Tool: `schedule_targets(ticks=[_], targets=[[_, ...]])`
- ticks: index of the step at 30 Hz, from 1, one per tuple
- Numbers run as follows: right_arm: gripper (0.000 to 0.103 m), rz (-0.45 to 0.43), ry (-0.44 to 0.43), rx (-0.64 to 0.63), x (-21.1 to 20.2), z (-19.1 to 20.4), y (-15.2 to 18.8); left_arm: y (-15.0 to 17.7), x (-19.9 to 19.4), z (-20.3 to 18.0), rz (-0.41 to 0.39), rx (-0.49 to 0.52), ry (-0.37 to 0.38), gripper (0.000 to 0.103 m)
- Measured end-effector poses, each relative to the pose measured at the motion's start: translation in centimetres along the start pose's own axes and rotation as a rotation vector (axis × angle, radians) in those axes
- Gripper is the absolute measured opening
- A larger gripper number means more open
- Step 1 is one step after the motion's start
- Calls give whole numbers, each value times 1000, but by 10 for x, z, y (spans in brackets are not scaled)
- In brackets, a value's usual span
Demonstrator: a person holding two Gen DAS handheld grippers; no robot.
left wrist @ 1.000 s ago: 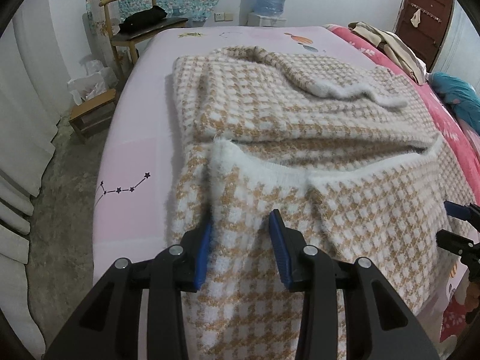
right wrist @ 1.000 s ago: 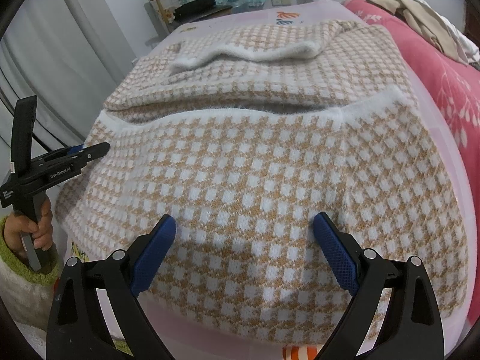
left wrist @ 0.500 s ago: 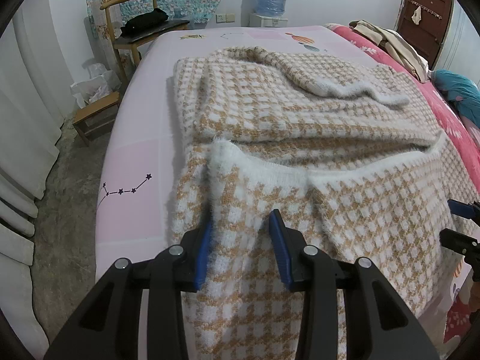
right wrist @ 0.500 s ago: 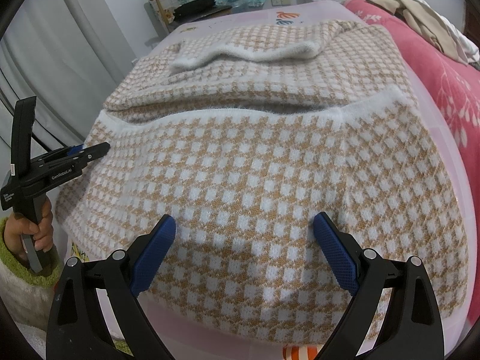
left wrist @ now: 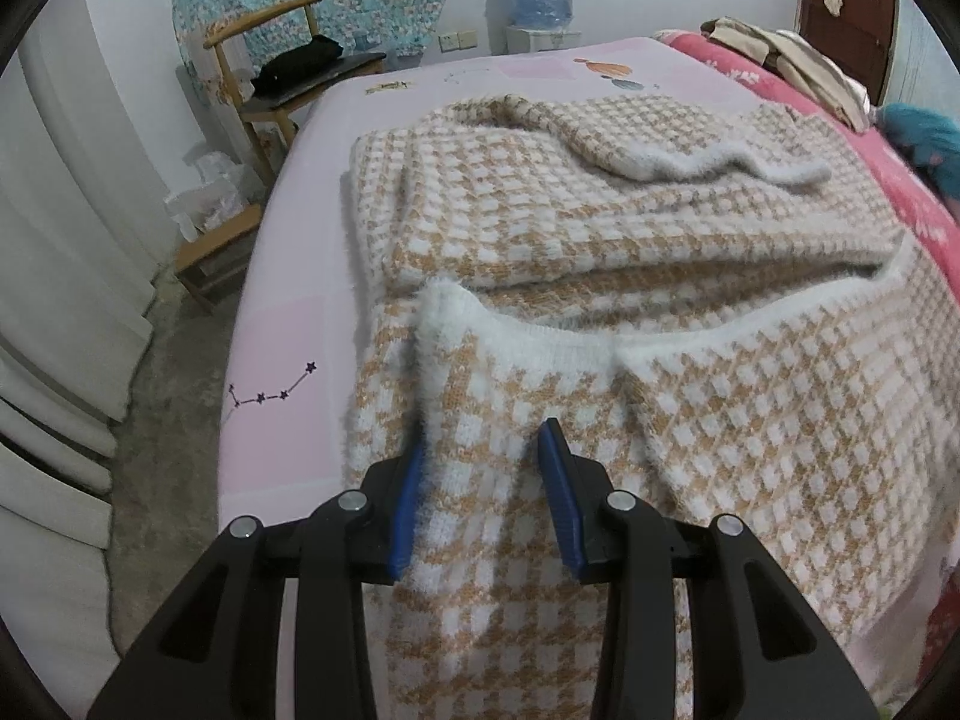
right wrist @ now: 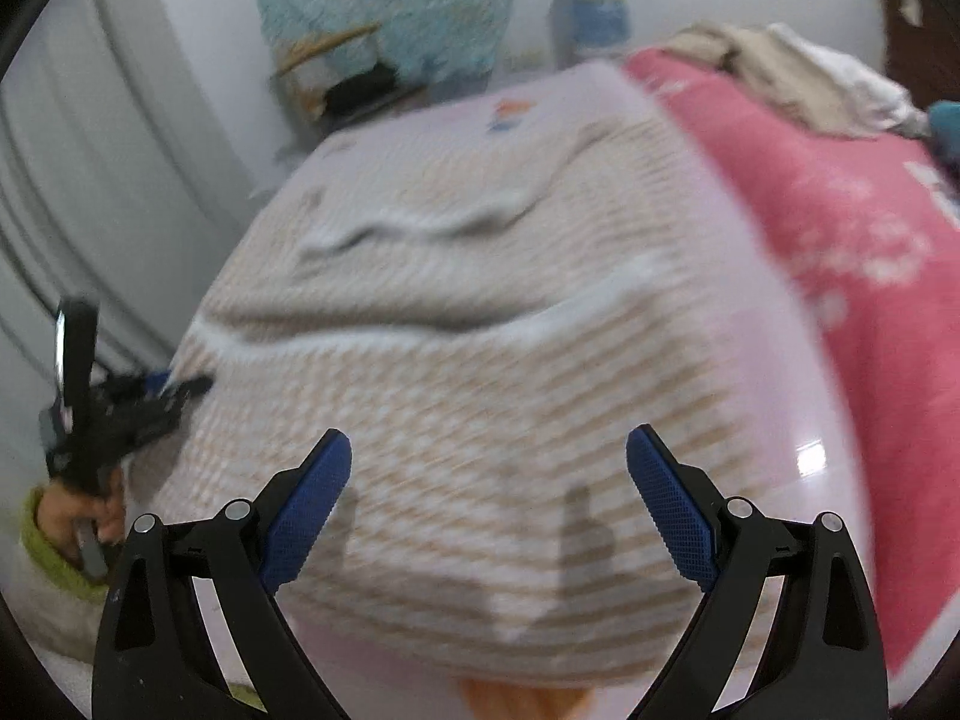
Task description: Fold large clothes
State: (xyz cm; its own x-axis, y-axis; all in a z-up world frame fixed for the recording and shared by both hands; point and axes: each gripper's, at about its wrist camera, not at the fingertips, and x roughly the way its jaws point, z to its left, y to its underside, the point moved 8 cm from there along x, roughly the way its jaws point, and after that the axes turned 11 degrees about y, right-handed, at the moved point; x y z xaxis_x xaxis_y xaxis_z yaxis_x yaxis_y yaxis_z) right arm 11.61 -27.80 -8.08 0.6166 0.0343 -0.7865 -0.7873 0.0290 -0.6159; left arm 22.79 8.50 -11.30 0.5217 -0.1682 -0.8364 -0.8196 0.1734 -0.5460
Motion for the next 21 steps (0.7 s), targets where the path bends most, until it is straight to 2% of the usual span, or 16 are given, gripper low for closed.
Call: schedule_targets(ticks=[3,6,11,12,17,21], targets=[[87,-10,51,32,3,-38,-18,-1,-1,-2,2,12,-29,36],[81,-8,54,36,14,-53,-32,-1,-1,-2,0,14,-46,36],[73,29,-14,21,43,-51,-44,-1,-1,-2,-1,22,-55,36],[69,37,-14,16,48,-49,-45,-1,-1,-3,-2,23,-57,36],[61,83,-5,6,67,-50,-45,-1,-2,-4,-2,20,-58,36],[57,105,-20,3,62,-52,-38,-1,-2,-4,-1,22,-60,36]])
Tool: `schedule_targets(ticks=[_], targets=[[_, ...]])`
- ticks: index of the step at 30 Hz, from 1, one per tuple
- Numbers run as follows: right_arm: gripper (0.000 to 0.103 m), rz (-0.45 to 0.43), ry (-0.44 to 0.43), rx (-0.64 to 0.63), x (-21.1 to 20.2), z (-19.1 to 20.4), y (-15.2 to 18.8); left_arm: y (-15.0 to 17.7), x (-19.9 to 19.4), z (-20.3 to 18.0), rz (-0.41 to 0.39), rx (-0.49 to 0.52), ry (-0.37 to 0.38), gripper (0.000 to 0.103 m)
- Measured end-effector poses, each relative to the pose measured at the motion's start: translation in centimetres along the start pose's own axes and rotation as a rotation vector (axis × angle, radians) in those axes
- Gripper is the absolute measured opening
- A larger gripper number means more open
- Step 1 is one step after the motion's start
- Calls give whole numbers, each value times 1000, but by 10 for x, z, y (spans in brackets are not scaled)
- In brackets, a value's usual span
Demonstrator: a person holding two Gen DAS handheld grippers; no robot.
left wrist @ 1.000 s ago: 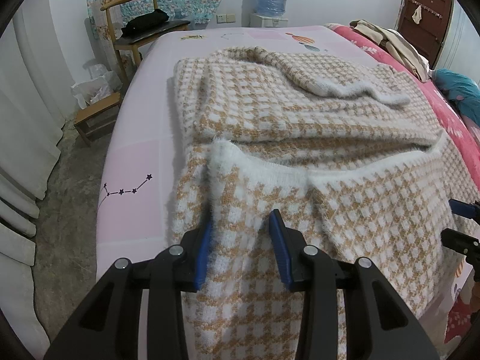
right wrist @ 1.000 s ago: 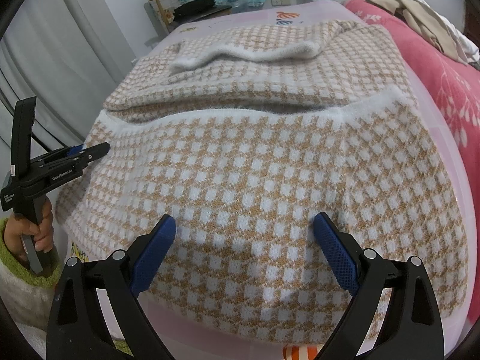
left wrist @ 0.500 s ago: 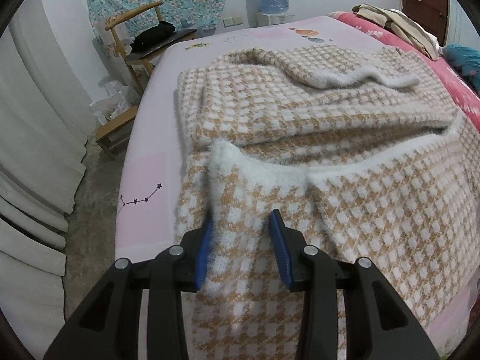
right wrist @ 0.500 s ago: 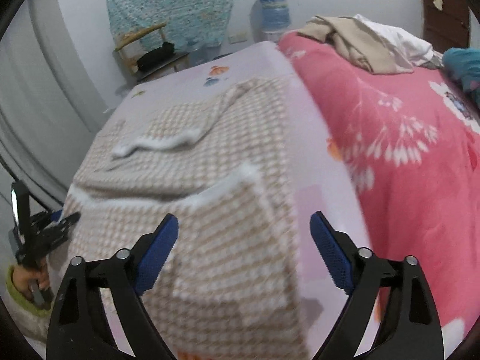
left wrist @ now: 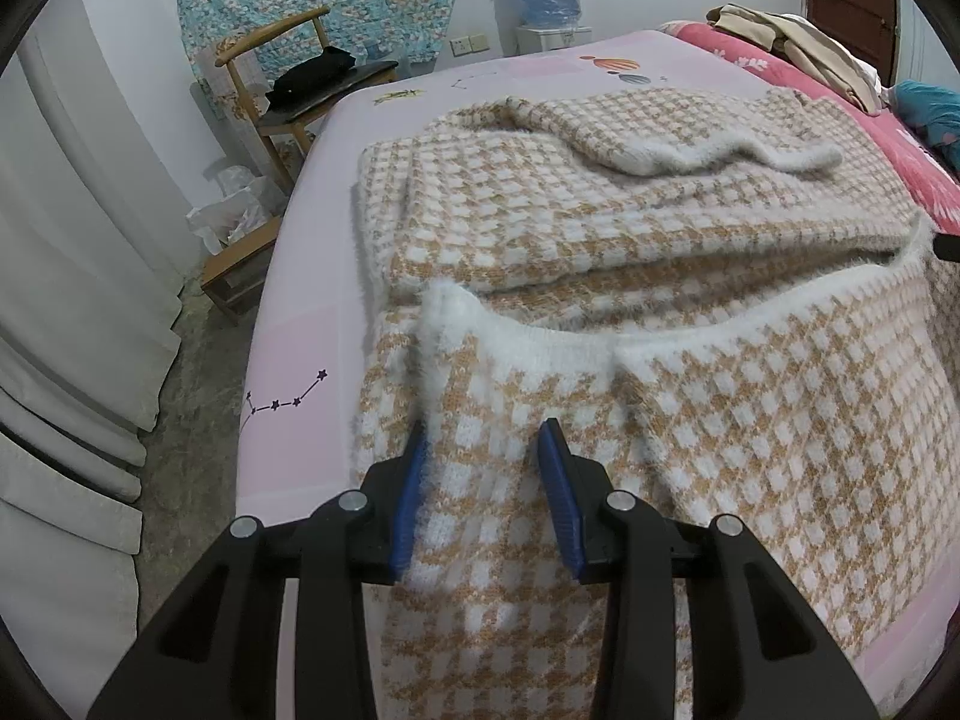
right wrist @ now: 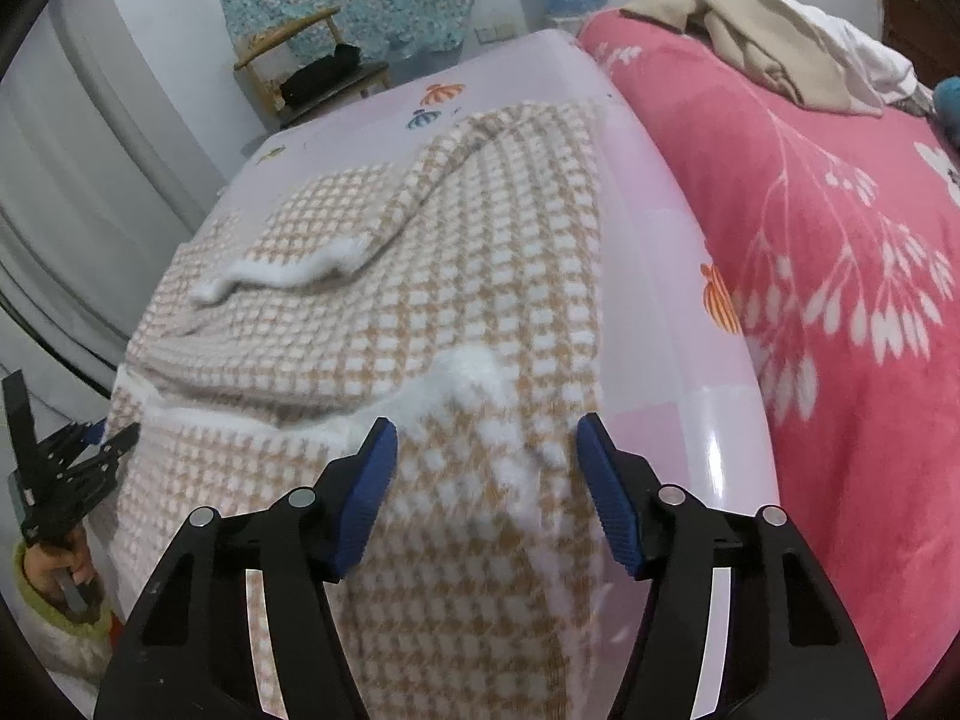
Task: Fold large clothes
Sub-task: 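Pinch the white trim with the right tool while the left tool keeps holding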
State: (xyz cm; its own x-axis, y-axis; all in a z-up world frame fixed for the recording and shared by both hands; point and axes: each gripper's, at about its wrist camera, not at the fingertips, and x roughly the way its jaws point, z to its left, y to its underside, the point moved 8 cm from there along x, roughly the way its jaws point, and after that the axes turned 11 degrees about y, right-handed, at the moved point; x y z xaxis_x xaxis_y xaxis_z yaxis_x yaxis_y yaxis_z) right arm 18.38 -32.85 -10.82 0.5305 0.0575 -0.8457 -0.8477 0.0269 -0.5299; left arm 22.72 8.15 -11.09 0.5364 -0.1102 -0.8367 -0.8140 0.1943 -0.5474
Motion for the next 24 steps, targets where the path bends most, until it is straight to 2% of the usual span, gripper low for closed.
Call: schedule_targets(ticks=[2,3,6,16,19,24], targets=[[55,10,-6,-9,-6,-1,7,0,0,0,2,1,-3,36],[51,20,-17,-12,-8,0,11,0,0,0,2,2,-5,36],[48,52,-62,-19,-13,3,24,0,0,-1,2,1,-5,36],[45,56,-14,-67,-1,9,19,0,0,-1,1,-1,-5,36],[38,54,11,-87,5,12,14,0,0,-1,1,1,-6,36],[17,51,34,-108,6,20,14,0,0,-1,1,2,-6,36]])
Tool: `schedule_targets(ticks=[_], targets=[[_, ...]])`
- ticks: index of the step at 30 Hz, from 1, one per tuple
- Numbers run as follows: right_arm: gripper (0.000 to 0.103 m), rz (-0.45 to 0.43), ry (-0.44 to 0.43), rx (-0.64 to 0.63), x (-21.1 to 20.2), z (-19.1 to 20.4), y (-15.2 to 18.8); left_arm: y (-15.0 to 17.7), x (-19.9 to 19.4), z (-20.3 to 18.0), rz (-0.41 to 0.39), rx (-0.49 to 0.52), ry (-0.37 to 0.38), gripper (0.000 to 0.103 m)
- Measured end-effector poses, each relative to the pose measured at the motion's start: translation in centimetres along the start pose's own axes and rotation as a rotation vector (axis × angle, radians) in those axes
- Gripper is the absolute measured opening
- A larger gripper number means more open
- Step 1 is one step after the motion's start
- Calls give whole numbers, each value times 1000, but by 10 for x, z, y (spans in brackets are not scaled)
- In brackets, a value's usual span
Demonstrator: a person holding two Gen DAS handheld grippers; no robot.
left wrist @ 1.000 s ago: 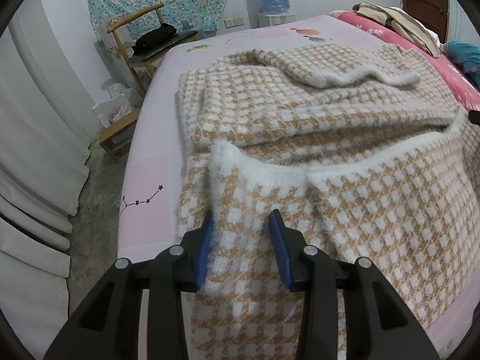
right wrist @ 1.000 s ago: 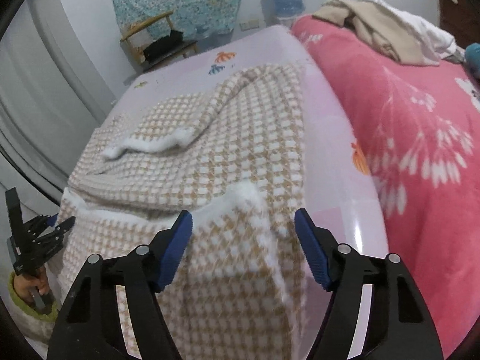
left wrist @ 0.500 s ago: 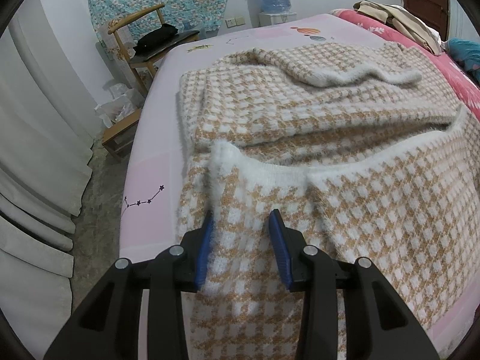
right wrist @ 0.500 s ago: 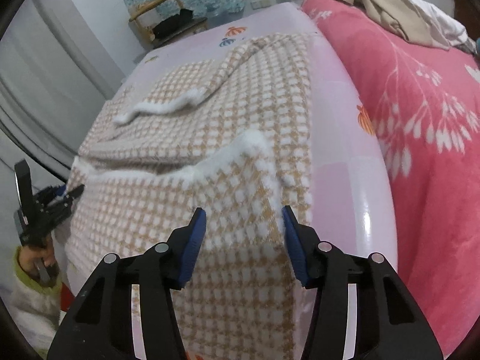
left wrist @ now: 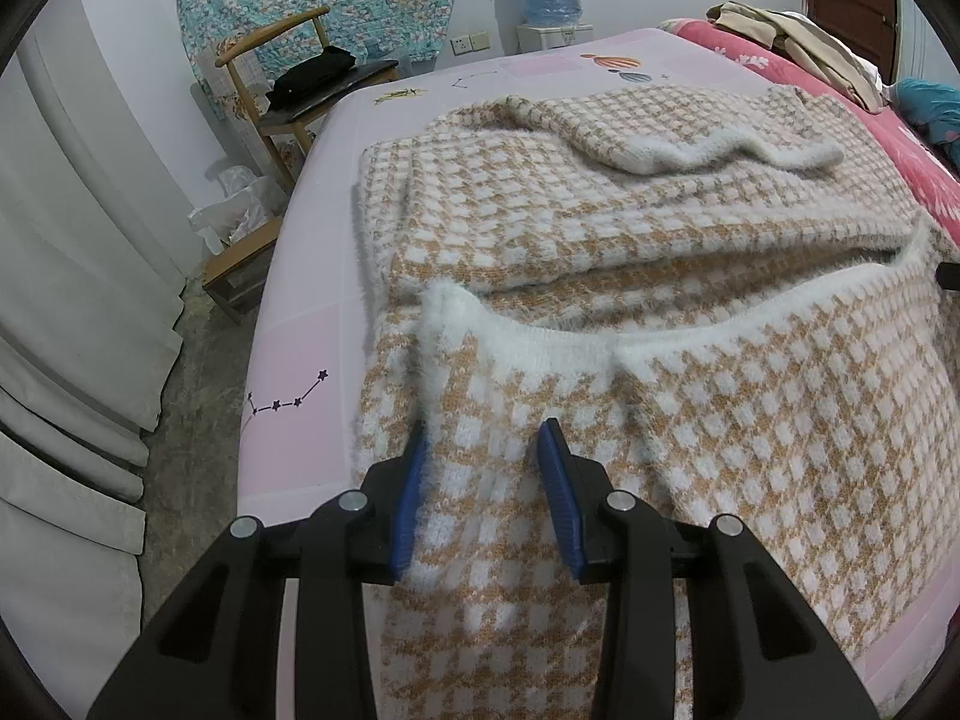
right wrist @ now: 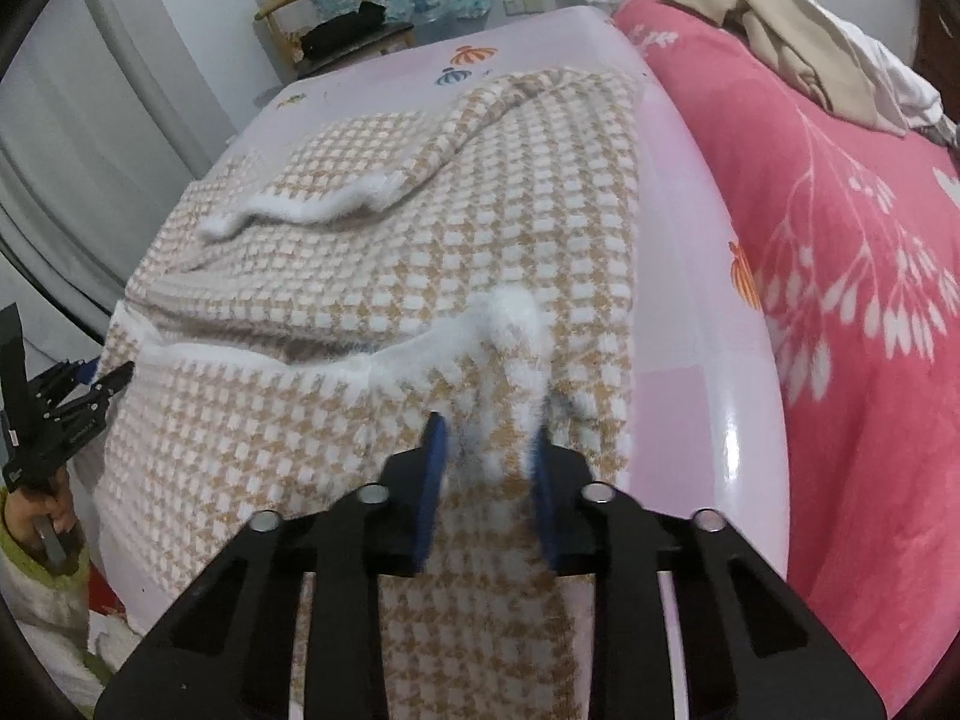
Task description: Fold large clothes
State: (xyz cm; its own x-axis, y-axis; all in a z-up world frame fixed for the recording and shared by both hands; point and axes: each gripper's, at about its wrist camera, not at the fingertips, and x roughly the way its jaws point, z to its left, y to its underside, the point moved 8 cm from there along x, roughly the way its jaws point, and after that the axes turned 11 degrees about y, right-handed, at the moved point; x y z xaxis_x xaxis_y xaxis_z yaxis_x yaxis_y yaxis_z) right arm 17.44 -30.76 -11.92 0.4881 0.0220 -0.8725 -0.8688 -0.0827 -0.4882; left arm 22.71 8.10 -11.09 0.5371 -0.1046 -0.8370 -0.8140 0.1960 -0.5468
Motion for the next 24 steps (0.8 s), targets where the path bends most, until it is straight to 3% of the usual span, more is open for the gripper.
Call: schedule_targets(ticks=[2,6,24], targets=[[11,-8,7,-2,-3,2,0,0,0,-1,0,0,-1,36],[7,-32,11,1,-13,6,0,0,0,-1,-1,-1,0,36],[6,-92,53,-26,-37,9,1,1,1,0,-2,-1,-1,36]])
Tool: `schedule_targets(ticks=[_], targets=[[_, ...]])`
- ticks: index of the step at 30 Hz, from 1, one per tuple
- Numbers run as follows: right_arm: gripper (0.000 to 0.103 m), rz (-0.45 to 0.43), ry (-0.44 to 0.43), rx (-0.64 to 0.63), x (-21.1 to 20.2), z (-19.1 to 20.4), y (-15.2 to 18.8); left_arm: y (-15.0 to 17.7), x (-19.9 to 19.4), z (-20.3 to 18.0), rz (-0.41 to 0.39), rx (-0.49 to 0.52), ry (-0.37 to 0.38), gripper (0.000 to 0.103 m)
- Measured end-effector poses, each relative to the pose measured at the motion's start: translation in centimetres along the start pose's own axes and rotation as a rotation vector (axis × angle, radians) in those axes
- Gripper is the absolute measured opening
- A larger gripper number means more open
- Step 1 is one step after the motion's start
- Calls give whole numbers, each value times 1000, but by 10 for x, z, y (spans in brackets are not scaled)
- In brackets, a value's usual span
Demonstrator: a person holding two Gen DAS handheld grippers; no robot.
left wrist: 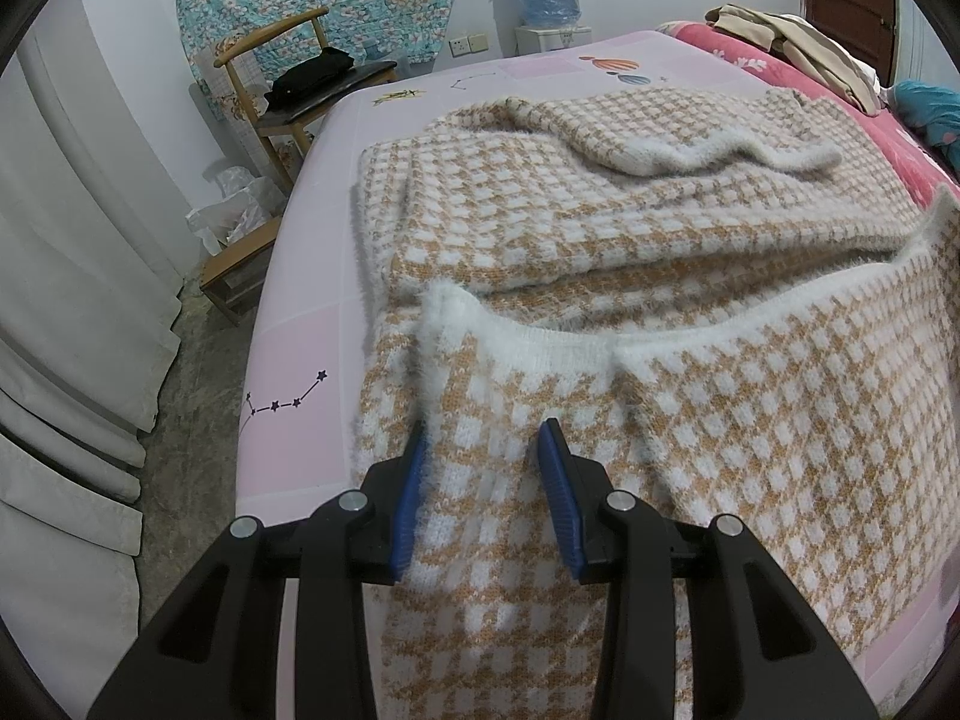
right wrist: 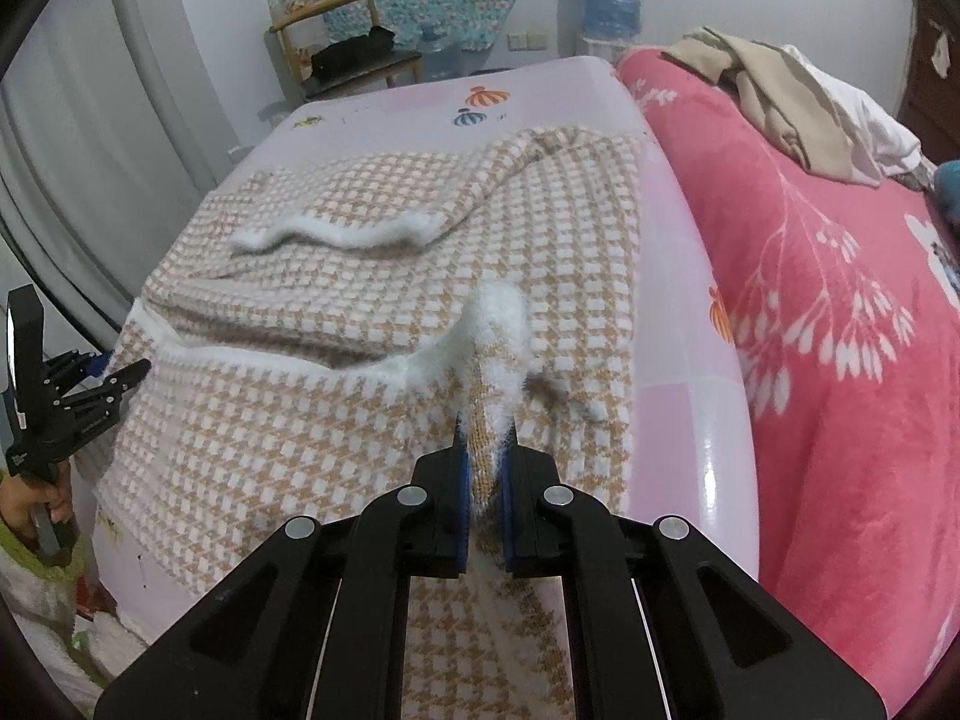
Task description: Fold large clothes
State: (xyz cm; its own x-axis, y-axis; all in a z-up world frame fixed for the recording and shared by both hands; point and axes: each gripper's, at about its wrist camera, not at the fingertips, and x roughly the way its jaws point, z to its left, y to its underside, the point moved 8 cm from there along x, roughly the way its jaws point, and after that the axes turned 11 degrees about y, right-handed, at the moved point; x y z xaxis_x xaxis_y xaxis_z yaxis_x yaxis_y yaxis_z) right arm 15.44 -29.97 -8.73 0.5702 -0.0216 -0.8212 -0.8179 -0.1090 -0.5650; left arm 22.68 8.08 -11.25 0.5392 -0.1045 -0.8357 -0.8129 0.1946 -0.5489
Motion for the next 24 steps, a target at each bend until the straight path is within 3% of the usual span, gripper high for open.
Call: schedule_targets(ticks=[3,4,7,14,19,22,24], targets=[[6,-5,-2,2,-1,0,1,0,-1,0,-9,-2,0,34],[6,-10,1,2,-3,0,1,-1,-3,1,-19,-5,-2,25],[5,-48,11,1,-19,0,0,-2,-23,3,-91,-17,17,12],[5,-196,-17,20,-76,-3,-27,-31,-102,11,-296,-47,62,8],[5,-316,-6,-3,-89,-12,-93,-104,-131,22,-432,-17,77,8],[5,-345,-18,17,-76,-24,-135,-147,-118,35,-460,-15,66,8],[5,-346,-18,35,-54,-36,-171,-183,-91,48,-436,-31,80,8]])
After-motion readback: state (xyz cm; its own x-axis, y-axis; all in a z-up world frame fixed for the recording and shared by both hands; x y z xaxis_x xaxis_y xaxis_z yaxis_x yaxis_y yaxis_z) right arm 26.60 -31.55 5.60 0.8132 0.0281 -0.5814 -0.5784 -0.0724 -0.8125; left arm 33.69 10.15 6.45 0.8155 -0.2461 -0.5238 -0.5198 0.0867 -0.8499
